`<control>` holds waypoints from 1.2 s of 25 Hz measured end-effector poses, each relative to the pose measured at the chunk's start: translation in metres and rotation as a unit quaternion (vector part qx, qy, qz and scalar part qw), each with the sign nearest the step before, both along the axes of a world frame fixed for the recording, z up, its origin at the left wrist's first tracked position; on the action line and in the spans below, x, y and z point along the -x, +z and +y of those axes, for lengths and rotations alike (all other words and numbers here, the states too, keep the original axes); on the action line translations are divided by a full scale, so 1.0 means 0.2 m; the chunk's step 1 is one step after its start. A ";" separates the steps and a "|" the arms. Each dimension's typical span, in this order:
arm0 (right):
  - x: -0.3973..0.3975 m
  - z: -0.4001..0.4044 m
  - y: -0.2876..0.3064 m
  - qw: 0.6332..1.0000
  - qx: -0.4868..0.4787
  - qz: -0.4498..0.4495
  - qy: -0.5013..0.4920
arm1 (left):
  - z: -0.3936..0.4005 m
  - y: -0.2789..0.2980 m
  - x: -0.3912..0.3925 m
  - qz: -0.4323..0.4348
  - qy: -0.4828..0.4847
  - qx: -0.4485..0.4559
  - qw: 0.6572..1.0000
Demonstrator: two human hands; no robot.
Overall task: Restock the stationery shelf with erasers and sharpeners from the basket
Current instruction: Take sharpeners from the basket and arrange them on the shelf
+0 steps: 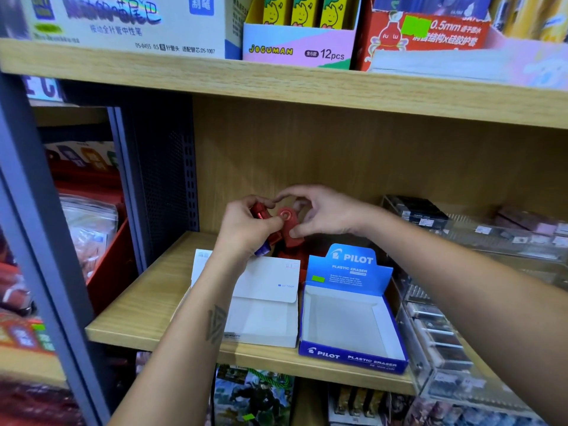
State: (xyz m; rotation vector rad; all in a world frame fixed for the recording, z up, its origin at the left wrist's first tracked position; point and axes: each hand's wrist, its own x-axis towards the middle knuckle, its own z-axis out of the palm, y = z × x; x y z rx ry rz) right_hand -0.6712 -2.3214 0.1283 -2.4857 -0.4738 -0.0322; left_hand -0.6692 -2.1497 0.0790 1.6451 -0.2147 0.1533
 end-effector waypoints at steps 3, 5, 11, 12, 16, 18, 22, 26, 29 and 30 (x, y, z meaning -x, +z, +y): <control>-0.05 0.00 0.00 0.989 0.124 -0.067 -0.047 | 0.01 0.00 0.00 -0.006 0.011 -0.090 0.996; -0.07 0.00 -0.03 0.987 0.140 -0.062 -0.056 | 0.02 0.01 0.00 -0.008 0.005 -0.130 0.991; -0.10 0.03 -0.08 0.990 0.123 -0.047 -0.049 | 0.03 0.01 0.00 0.000 -0.021 -0.158 0.987; -0.10 0.03 -0.08 0.990 0.125 -0.044 -0.048 | 0.04 0.00 0.00 0.003 -0.020 -0.149 0.989; -0.09 0.02 -0.05 0.989 0.140 -0.021 -0.038 | 0.03 0.01 0.01 0.012 -0.003 -0.107 0.994; -0.08 0.02 -0.04 0.991 0.127 -0.004 -0.035 | 0.03 0.01 0.01 0.019 0.006 -0.091 0.996; -0.07 0.03 -0.03 0.991 0.131 0.004 -0.031 | 0.04 0.00 0.00 0.021 0.018 -0.085 0.996; -0.08 0.04 -0.03 0.988 0.146 -0.015 -0.052 | 0.07 0.00 0.02 0.012 -0.053 -0.160 0.986; -0.07 0.04 -0.02 0.987 0.155 -0.003 -0.041 | 0.07 0.01 0.03 0.016 -0.070 -0.182 0.981; -0.07 0.05 -0.02 0.987 0.154 -0.001 -0.039 | 0.07 0.01 0.03 0.021 -0.075 -0.187 0.979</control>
